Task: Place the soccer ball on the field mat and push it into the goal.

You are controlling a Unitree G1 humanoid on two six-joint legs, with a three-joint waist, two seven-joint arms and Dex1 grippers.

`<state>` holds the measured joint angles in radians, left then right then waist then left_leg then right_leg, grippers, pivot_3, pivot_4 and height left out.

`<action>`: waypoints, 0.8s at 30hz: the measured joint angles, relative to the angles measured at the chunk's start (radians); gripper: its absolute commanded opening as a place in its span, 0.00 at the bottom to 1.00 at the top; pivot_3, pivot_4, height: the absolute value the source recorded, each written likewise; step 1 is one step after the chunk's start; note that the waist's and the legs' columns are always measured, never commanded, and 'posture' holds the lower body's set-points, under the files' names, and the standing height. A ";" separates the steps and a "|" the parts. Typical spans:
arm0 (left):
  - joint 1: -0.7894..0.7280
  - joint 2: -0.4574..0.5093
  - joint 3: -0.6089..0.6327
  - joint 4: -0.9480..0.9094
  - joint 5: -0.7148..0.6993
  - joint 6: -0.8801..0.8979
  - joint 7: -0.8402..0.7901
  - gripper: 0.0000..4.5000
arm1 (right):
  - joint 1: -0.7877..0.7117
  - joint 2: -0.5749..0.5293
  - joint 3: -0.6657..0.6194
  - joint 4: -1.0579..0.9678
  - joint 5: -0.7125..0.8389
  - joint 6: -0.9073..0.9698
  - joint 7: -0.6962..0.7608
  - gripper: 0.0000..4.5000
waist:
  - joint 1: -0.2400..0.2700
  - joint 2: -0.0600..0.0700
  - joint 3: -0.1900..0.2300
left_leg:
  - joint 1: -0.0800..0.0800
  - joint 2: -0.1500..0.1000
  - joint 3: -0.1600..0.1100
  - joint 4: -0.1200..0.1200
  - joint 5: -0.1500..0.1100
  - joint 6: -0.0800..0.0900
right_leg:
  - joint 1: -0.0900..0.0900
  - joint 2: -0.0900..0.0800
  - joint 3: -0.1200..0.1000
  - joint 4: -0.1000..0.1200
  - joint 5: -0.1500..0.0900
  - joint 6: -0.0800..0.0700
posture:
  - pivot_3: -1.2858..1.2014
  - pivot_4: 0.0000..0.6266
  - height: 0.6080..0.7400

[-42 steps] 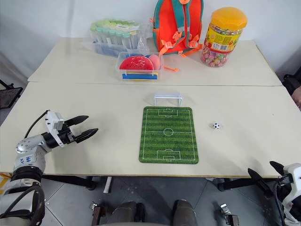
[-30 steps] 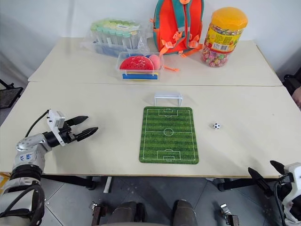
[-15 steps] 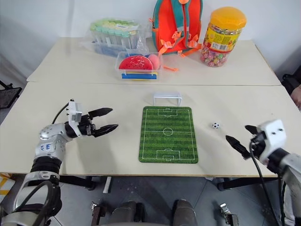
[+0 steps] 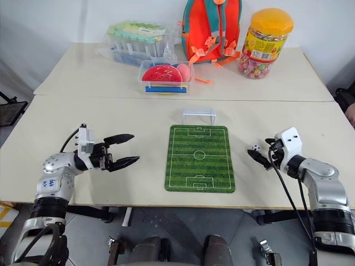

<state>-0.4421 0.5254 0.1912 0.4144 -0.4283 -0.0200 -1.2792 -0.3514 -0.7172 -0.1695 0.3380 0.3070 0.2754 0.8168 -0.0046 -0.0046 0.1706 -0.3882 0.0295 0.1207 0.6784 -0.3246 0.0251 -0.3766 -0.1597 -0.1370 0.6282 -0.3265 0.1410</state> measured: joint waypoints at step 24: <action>-0.029 0.014 -0.015 0.207 0.003 -0.155 -0.180 1.00 | 0.017 -0.008 0.167 -0.606 0.060 0.273 0.057 0.19 | 0.000 0.000 0.000 | 0.000 0.001 0.000 0.001 -0.001 -0.001 | 0.000 0.002 0.000 0.000 0.000 0.000 | 0.52 0.24 1.00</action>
<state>-0.4708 0.5392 0.1765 0.6210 -0.4252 -0.1751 -1.4587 -0.3343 -0.7254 -0.0026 -0.2678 0.3671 0.5485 0.8741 -0.0049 -0.0043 0.1707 -0.3887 0.0309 0.1203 0.6793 -0.3256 0.0238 -0.3769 -0.1578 -0.1372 0.6280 -0.3265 0.1407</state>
